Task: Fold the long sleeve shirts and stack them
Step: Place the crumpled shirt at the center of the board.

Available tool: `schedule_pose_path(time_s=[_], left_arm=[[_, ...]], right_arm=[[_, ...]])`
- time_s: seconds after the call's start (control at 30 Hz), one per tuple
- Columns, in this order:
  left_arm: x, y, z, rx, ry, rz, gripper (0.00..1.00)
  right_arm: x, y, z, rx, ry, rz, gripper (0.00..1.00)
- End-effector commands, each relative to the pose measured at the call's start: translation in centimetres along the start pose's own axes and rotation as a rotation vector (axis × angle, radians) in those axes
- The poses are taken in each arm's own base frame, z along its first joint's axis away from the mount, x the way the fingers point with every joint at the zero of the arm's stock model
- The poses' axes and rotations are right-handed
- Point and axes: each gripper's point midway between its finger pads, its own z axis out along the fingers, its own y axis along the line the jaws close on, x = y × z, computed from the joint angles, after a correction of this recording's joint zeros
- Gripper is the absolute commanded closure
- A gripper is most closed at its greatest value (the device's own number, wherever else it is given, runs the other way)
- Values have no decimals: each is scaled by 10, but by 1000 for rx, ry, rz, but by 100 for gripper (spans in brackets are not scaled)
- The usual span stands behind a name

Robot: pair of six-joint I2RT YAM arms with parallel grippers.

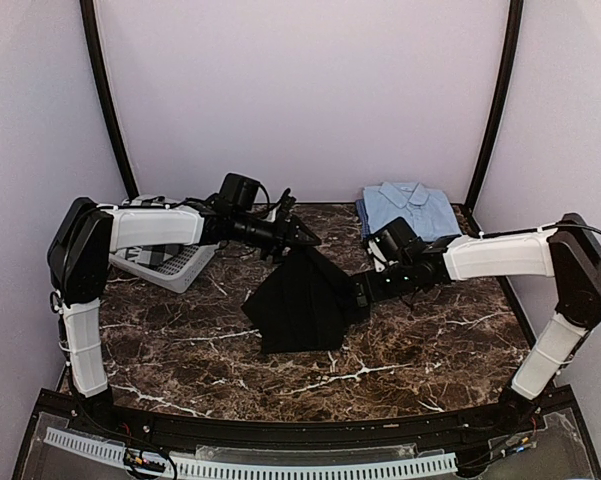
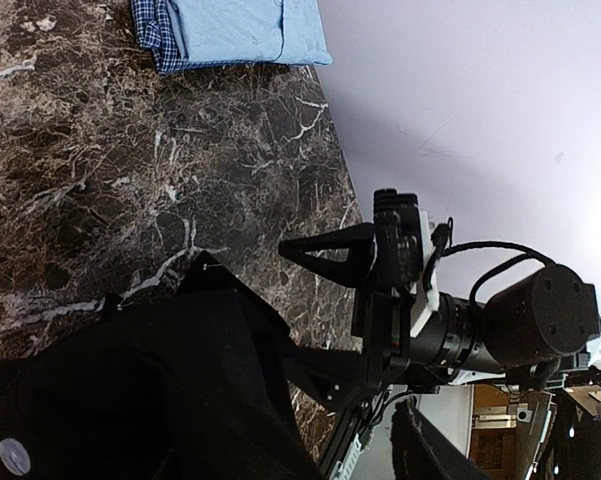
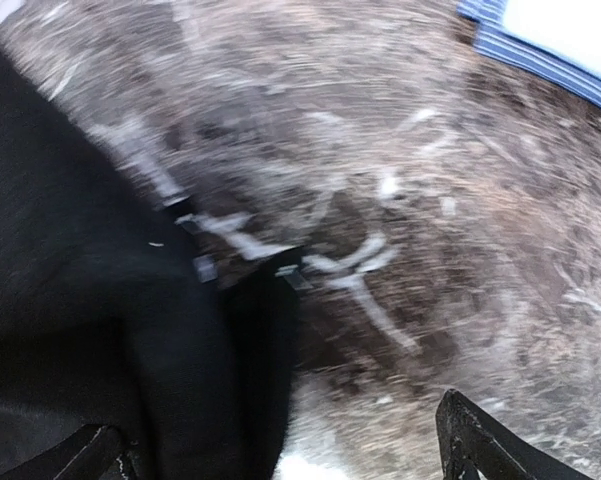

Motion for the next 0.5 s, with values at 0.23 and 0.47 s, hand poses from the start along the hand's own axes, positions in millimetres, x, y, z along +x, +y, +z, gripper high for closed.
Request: schedule_pose_path(time_s=[0.23,0.47], left_arm=[[-11,-9,-15,-20,-30,46,37],[-14,-5,-32,-104,-78,80,37]], right_arm=[[-17,-28,6,-21,-51,169,2],[-20,-26,6,-31,-56,163,3]])
